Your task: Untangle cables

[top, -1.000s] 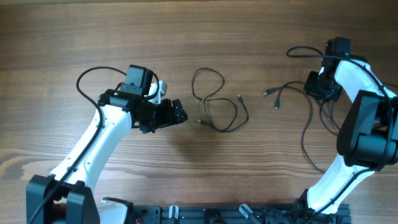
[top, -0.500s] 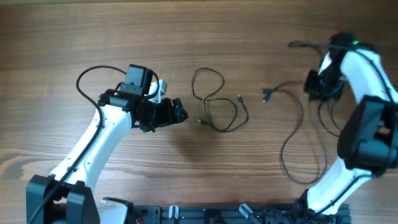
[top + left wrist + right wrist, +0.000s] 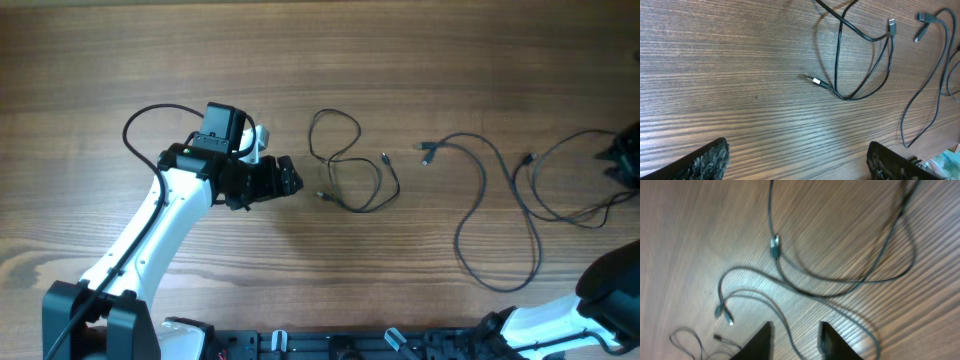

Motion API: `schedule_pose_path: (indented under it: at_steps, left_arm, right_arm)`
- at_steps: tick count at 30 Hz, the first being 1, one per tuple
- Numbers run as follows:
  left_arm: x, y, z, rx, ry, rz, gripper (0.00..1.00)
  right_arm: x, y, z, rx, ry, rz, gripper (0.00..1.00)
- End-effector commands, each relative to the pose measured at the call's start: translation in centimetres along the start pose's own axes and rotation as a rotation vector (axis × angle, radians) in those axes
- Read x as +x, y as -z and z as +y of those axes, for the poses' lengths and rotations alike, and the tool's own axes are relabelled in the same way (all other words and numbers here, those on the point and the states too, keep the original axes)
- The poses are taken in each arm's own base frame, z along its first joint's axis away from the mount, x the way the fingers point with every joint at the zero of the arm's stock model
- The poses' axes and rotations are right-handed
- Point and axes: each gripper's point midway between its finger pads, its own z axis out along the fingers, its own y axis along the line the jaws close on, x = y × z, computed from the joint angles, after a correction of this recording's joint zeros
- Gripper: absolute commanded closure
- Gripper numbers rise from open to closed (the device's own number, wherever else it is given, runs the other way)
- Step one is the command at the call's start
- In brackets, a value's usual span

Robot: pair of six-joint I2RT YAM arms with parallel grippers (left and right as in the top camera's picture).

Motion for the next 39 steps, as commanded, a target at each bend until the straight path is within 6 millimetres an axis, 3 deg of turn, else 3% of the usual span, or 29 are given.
schedule_pose_path:
  at_steps: [1,4,7,9,11,14,16,20,26,27,29,32,36,39]
  left_arm:
    - [0.0,-0.2,0.1,-0.005,-0.002,0.0,0.1]
    - [0.2,-0.2,0.3,-0.01,0.003,0.01,0.1]
    - [0.0,-0.2,0.2,-0.007,-0.001,0.002,0.1]
    - [-0.1,-0.2,0.1,-0.004,-0.003,-0.003,0.1]
    - [0.0,-0.2,0.1,-0.005,-0.002,0.0,0.1]
    - [0.2,-0.2,0.2,-0.01,0.003,0.01,0.1]
    - [0.2,-0.2,0.3,-0.01,0.003,0.01,0.1]
    - [0.3,-0.2,0.3,-0.011,0.004,0.013,0.1]
    - [0.2,-0.2,0.3,-0.01,0.003,0.01,0.1]
    - [0.2,-0.2,0.2,-0.01,0.003,0.009,0.1]
    - [0.1,-0.2,0.2,-0.009,0.001,0.006,0.1]
    - [0.1,-0.2,0.2,-0.008,0.001,0.006,0.1]
    - [0.1,-0.2,0.2,-0.008,0.001,0.006,0.1]
    - [0.1,-0.2,0.2,-0.008,0.001,0.006,0.1]
  right_arm:
    - [4.0,-3.0,-0.5,0.041,0.074,0.159,0.65]
    - [6.7,-3.7,-1.4,0.032,0.073,0.131,0.64]
    - [9.5,-2.4,-2.3,0.032,0.078,0.007,0.59]
    - [10.9,-2.0,-3.3,0.035,0.06,-0.116,0.37]
    - [11.2,-3.3,-4.3,0.053,-0.004,-0.157,0.34]
    - [11.6,-7.8,-6.1,0.076,-0.097,-0.15,0.34]
    - [11.6,-10.4,-8.4,0.158,-0.181,-0.167,0.32]
    - [11.0,-12.9,-10.1,0.23,-0.21,-0.154,0.37]
    - [12.5,-16.4,-12.1,0.319,-0.2,-0.015,0.34]
    - [12.7,-16.6,-12.1,0.323,-0.201,-0.005,0.4]
    - [13.0,-17.0,-11.3,0.27,-0.177,0.025,0.64]
    - [13.3,-17.4,-9.2,0.145,-0.125,0.063,0.82]
    - [13.4,-17.3,-7.4,0.055,-0.108,0.088,0.85]
    - [12.4,-15.6,-3.5,-0.126,-0.057,0.127,0.87]
